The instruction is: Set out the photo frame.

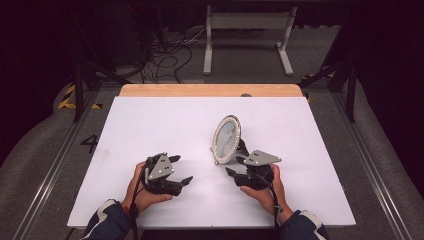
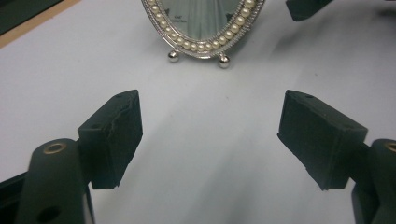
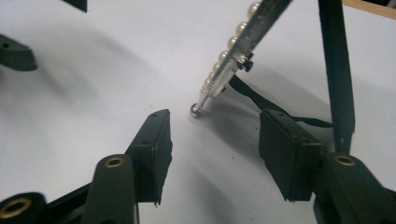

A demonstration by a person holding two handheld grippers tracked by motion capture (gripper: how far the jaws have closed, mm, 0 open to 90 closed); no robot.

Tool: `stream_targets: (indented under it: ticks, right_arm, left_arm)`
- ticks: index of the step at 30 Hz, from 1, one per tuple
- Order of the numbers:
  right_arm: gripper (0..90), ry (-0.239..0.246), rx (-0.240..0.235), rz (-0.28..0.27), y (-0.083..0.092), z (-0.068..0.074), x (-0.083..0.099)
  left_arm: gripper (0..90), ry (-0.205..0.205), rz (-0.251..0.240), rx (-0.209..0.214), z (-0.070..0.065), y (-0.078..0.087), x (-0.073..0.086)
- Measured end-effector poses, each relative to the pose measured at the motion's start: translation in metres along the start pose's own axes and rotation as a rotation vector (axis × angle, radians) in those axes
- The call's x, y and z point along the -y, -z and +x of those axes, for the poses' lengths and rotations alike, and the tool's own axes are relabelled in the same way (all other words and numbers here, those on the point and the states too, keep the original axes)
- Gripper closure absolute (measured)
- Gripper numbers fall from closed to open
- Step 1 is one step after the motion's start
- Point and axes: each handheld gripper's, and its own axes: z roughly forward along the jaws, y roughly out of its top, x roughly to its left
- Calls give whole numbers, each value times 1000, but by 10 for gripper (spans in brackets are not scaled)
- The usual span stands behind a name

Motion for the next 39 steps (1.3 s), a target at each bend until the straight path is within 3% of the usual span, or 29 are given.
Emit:
stream_targets:
  ticks: [3, 5, 10, 16, 27, 32, 39]
  right_arm:
    - [427, -8, 6, -21, -1, 2, -2]
    - [418, -14, 8, -27, -2, 3, -3]
    - [393, -47, -4, -37, -11, 2, -7]
    - [392, -54, -3, -44, -21, 4, -11]
    - [439, -121, 7, -35, -43, 2, -15]
    - [495, -130, 30, -58, -44, 3, -18]
    - [641, -164, 41, -66, -43, -3, -17]
  left_arm:
    - [194, 7, 2, 1, 1, 8, 8]
    - [163, 37, -6, -3, 2, 13, 13]
    - [71, 83, 40, -42, 2, 19, 25]
    - [49, 87, 48, -61, -1, 22, 29]
    - [45, 102, 60, -109, -4, 32, 38]
    - [50, 105, 71, -117, -5, 33, 40]
    - [55, 102, 70, -111, -7, 32, 39]
